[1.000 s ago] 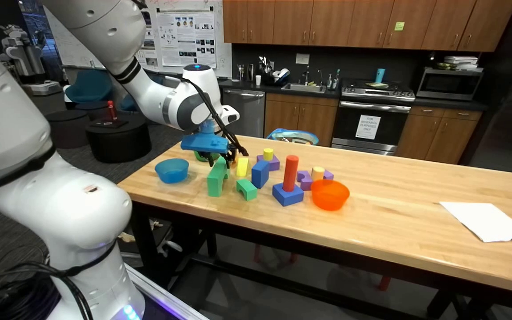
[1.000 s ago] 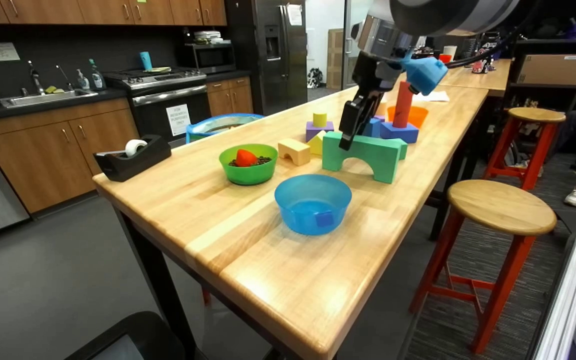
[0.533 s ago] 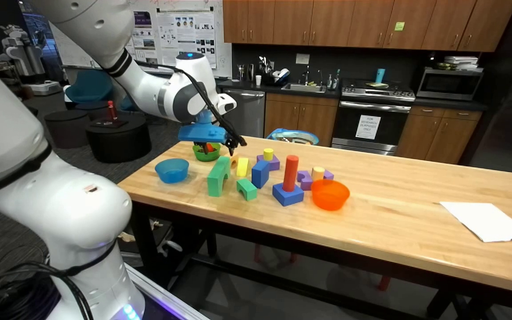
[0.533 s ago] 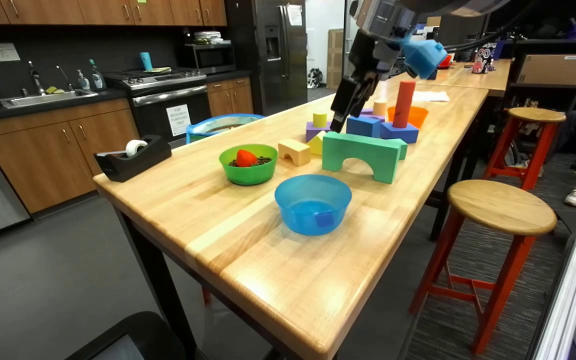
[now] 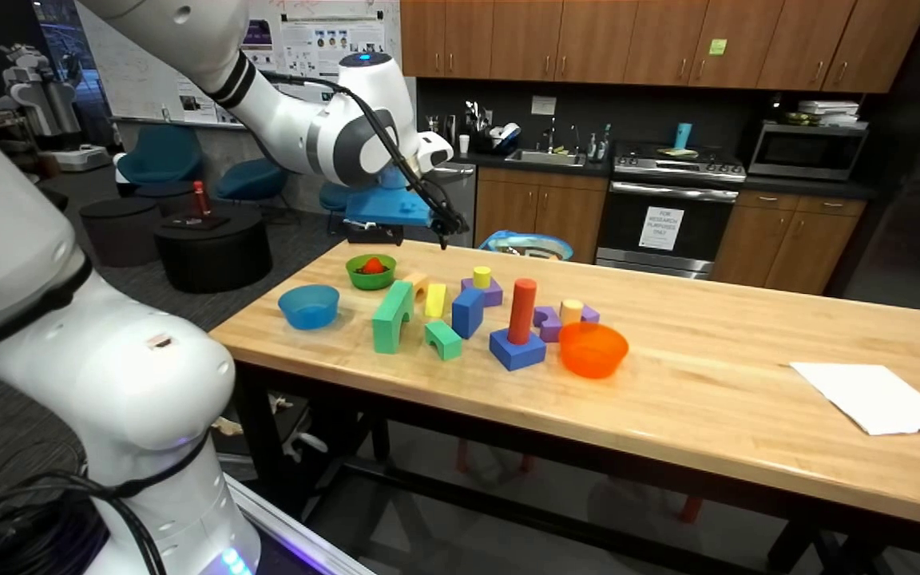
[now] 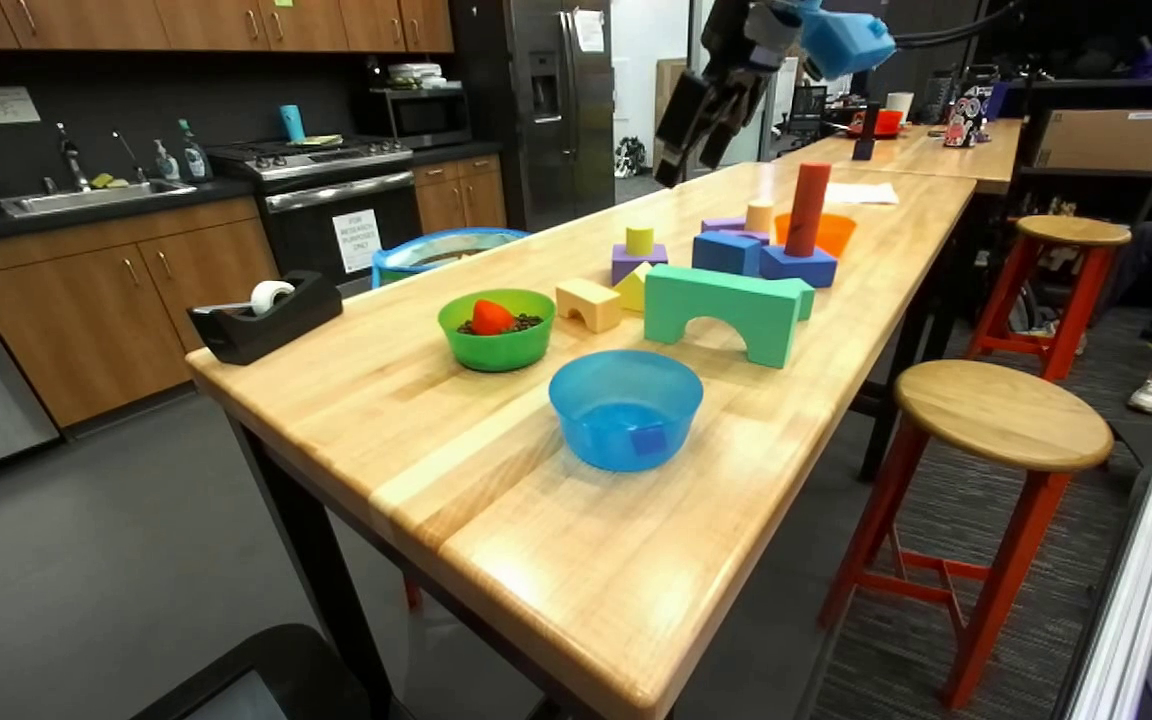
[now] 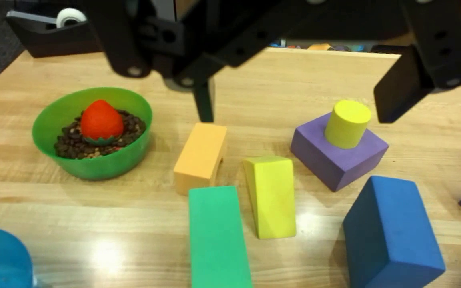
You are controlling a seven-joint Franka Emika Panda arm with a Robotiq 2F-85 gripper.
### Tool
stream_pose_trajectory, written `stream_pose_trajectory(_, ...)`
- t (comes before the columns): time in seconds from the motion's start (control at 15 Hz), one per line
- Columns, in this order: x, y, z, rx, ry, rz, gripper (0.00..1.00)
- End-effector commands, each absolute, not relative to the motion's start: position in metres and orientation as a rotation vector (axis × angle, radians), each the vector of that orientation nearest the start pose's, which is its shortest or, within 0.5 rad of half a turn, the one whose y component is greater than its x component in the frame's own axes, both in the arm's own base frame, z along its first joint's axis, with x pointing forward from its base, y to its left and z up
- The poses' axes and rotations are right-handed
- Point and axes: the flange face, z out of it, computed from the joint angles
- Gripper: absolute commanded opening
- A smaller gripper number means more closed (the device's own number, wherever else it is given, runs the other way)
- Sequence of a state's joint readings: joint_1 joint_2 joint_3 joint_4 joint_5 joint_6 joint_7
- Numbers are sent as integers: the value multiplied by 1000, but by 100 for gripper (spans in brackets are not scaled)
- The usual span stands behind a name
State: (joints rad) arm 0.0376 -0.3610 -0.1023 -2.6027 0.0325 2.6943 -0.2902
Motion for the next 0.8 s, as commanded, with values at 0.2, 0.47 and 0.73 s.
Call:
stream_pose_trajectory(0.2, 462, -82, 423, -3085, -204, -598, 100)
stream_pose_trajectory(0.47, 464, -105, 408, -3093, -218, -480, 100)
stream_pose_trajectory(0.73, 467, -127, 391, -3121, -230, -392, 100)
